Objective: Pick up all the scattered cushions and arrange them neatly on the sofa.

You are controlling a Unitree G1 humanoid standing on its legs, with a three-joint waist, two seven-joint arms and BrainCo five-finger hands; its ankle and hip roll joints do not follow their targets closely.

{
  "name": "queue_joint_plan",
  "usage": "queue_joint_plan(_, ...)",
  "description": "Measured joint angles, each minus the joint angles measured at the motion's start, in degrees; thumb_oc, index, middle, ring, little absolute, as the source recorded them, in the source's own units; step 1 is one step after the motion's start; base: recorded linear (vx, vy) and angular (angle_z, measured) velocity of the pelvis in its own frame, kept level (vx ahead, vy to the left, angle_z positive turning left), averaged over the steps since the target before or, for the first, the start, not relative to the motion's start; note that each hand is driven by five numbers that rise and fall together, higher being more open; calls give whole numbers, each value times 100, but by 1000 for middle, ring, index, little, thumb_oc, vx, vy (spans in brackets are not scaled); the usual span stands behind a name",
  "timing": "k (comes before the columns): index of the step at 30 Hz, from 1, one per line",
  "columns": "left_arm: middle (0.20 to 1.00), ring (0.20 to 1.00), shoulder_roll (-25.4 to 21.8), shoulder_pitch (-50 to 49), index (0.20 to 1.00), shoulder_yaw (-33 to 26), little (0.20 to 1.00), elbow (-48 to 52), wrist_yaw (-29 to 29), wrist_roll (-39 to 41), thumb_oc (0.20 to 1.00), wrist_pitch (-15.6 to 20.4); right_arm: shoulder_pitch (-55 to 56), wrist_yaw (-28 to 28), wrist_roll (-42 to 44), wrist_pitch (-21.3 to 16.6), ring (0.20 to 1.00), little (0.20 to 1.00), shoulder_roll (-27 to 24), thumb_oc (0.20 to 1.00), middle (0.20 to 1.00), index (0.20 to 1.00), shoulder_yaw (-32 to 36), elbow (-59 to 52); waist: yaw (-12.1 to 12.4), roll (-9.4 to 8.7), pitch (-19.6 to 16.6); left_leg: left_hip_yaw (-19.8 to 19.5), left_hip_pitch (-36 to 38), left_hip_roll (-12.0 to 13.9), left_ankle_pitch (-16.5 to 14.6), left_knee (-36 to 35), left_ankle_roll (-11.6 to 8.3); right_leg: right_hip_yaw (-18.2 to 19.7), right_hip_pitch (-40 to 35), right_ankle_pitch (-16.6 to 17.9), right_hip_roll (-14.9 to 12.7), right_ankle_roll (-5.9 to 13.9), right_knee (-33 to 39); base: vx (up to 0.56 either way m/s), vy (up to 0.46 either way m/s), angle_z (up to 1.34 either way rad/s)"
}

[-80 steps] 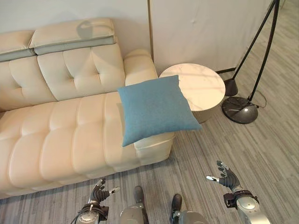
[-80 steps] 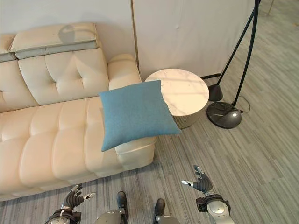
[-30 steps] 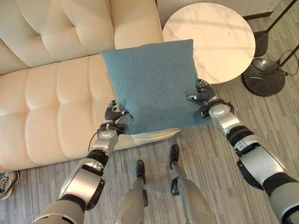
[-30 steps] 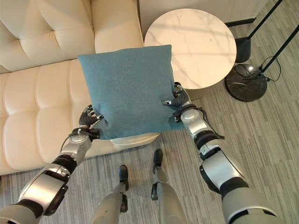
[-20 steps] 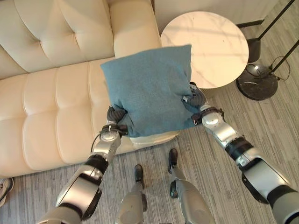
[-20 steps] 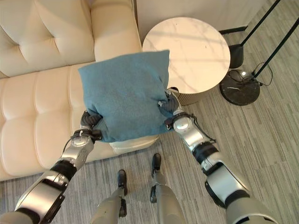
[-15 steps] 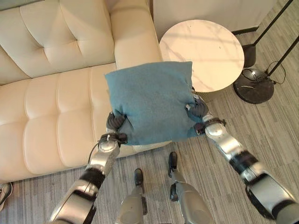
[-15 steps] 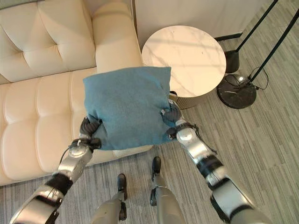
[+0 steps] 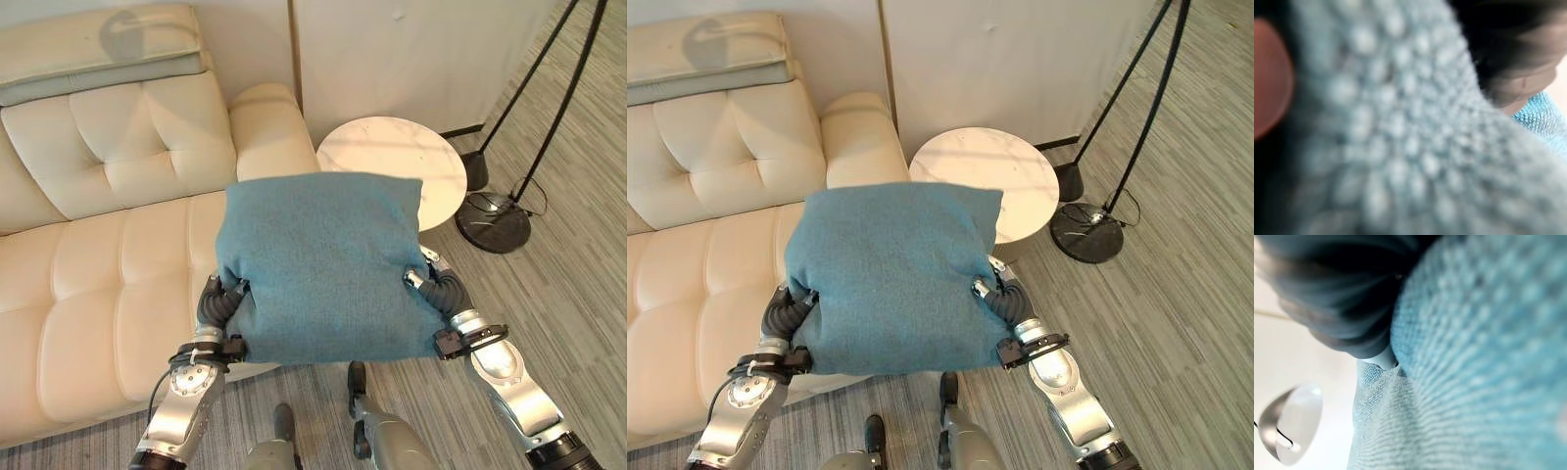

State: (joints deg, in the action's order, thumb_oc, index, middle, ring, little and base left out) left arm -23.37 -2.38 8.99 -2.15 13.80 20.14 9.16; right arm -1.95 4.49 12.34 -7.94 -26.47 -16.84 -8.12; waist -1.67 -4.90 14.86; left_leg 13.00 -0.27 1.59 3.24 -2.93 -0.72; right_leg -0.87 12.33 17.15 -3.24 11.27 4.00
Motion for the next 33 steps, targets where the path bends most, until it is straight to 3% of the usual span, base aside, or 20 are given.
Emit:
queue_joint_plan(1, 200, 200, 23, 71, 200, -9, 200, 5, -9, -110, 200, 3, -20, 18, -3, -20, 200, 200, -37, 200, 200, 200, 65, 20, -22, 121, 24, -46, -78, 128, 111, -41, 78, 41, 201, -492, 34, 40, -613, -292, -69, 22)
queue_joint_plan(2, 200, 200, 25, 106, 200, 10, 200, 31, -19, -110, 200, 2, -19, 29, -15, -22, 200, 200, -72, 200, 200, 200, 70, 14, -28, 248, 23, -182, -182, 278, 197, 3, 35, 72, 406, -1130, 166, -404, -1634, -267, -118, 44)
queue_joint_plan(4, 200, 200, -108, 129, 200, 125, 200, 81, -32, -110, 200, 3, -34, 49, -141, -50, 200, 200, -163, 200, 200, 200, 64, 8, 62, 326, 23, -512, -296, 446, 352, 90, 17, 128, 48, -2240, 154, -295, -2748, -175, -107, 60)
queue_joint_plan(5, 200, 200, -145, 151, 200, 137, 200, 83, -32, -105, 200, -9, -85, 64, -190, -52, 200, 200, -174, 200, 200, 200, 67, 12, 91, 288, 4, -581, -368, 477, 360, 163, -2, 254, -43, -2557, 150, -236, -3116, -353, -239, 54)
queue_joint_plan(7, 200, 200, -261, 160, 200, 155, 200, 96, -23, -101, 200, -2, -260, 121, -298, -69, 200, 200, -140, 200, 200, 200, 33, -11, 318, 284, -23, -779, -608, 470, 512, 277, -108, 277, -467, -3079, 166, -221, -2758, -390, -254, 45)
queue_joint_plan(8, 200, 200, -143, 235, 200, 108, 200, 79, -9, -99, 200, -6, -396, 174, -358, -85, 200, 200, -179, 200, 200, 200, 30, 36, 336, 408, 22, -947, -787, 525, 580, 334, -202, 202, -581, -2991, 281, -909, -2281, -204, -114, 45)
queue_joint_plan(9, 200, 200, -61, 180, 200, 97, 200, 84, -1, -99, 200, -6, -463, 219, -389, -76, 200, 200, -206, 200, 200, 200, 18, 119, 444, 603, -18, -940, -874, 640, 738, 260, -178, 93, -610, -2835, 460, -997, -2133, -343, -160, 50)
queue_joint_plan(10, 200, 200, 18, 125, 200, 101, 200, 100, -4, -99, 200, -4, -471, 284, -397, -74, 200, 200, -237, 200, 200, 200, 25, 123, 512, 749, -40, -1000, -987, 785, 825, 242, -330, 39, -553, -2761, 568, -1107, -2048, -139, -52, 32)
queue_joint_plan(14, 200, 200, 129, 16, 200, 154, 200, 25, 7, -65, 200, -7, -442, 335, -457, -71, 200, 200, -308, 200, 200, 200, -59, 226, 580, 825, -78, -965, -1170, 812, 545, 245, -433, -199, -327, -2633, 648, -1371, -2183, -395, -16, 30)
queue_joint_plan(16, 200, 200, 133, 56, 200, 268, 200, 11, 5, -9, 200, -21, -398, 397, -468, -31, 200, 200, -395, 200, 200, 200, -49, 300, 367, 722, -74, -743, -1295, 708, -80, 295, -316, -500, -287, -2518, 386, -1480, -2129, -296, -6, 69)
queue_joint_plan(17, 200, 200, 112, 96, 200, 326, 200, -16, -9, 3, 200, -25, -369, 411, -467, -26, 200, 200, -418, 200, 200, 200, -37, 302, 232, 504, -61, -538, -1395, 516, -192, 554, -230, -564, -268, -2442, 51, -1442, -2045, -223, 6, 55)
queue_joint_plan(19, 200, 200, 154, 123, 200, 414, 200, -44, -21, 31, 200, -51, -304, 410, -467, -25, 200, 200, -481, 200, 200, 200, 17, 269, 68, 362, -100, -249, -1258, 328, -333, 1194, -236, -656, -439, -2254, -279, -1294, -1721, -155, 46, 61)
queue_joint_plan(21, 200, 200, 283, 220, 200, 498, 200, -94, -31, 127, 200, -51, -193, 415, -449, -25, 200, 200, -532, 200, 200, 200, 147, 245, -170, 455, -151, 185, -844, 370, -419, 1372, -145, -941, -716, -2177, -432, -1170, -1487, -73, 73, 89)
queue_joint_plan(22, 200, 200, 367, 330, 200, 562, 200, -150, -33, 127, 200, -54, -96, 430, -440, -25, 200, 200, -571, 200, 200, 200, 234, 212, -348, 572, -218, 487, -617, 486, -207, 1238, -116, -1211, -857, -2165, -444, -1102, -1397, 4, 75, 102)
queue_joint_plan(24, 200, 200, 356, 592, 200, 710, 200, -146, -36, 127, 200, -64, 40, 452, -439, -34, 200, 200, -538, 200, 200, 200, 461, 157, -443, 683, -278, 547, -401, 401, 43, 623, 57, -1595, -928, -2176, -463, -952, -1417, 7, 123, 119)
queue_joint_plan(25, 200, 200, 349, 633, 200, 729, 200, -134, -38, 125, 200, -64, 65, 463, -437, -33, 200, 200, -480, 200, 200, 200, 481, 156, -443, 679, -278, 515, -368, 338, 102, 492, 141, -1649, -929, -2169, -495, -935, -1462, 2, 102, 90)
queue_joint_plan(26, 200, 200, 331, 634, 200, 676, 200, -133, -37, 124, 200, -65, 52, 464, -436, -34, 200, 200, -416, 200, 200, 200, 449, 155, -397, 672, -293, 354, -327, 281, 135, 354, 188, -1553, -783, -2296, -526, -769, -1595, 0, 121, 75)
queue_joint_plan(27, 200, 200, 240, 623, 200, 607, 200, -140, -36, 126, 200, -74, 44, 457, -434, -37, 200, 200, -346, 200, 200, 200, 387, 144, -356, 670, -312, 255, -370, 203, 135, 321, 186, -1351, -927, -2224, -471, -680, -1198, 0, 121, 57)
queue_joint_plan(29, 200, 200, 159, 482, 200, 562, 200, -120, -37, 124, 200, -76, 39, 422, -432, -35, 200, 200, -221, 200, 200, 200, 348, 162, -187, 701, -326, 185, -343, 177, 161, 228, 155, -1409, -1157, -1910, -417, -703, -841, 2, 129, 30)
queue_joint_plan(33, 200, 200, 97, 156, 200, 447, 200, -120, -57, 123, 200, -91, 41, 324, -432, -23, 200, 200, -140, 200, 200, 200, 164, 163, -44, 599, -364, 159, -327, 110, 209, 113, 146, -1493, -1314, -1690, -413, -657, -502, 32, 144, 7)
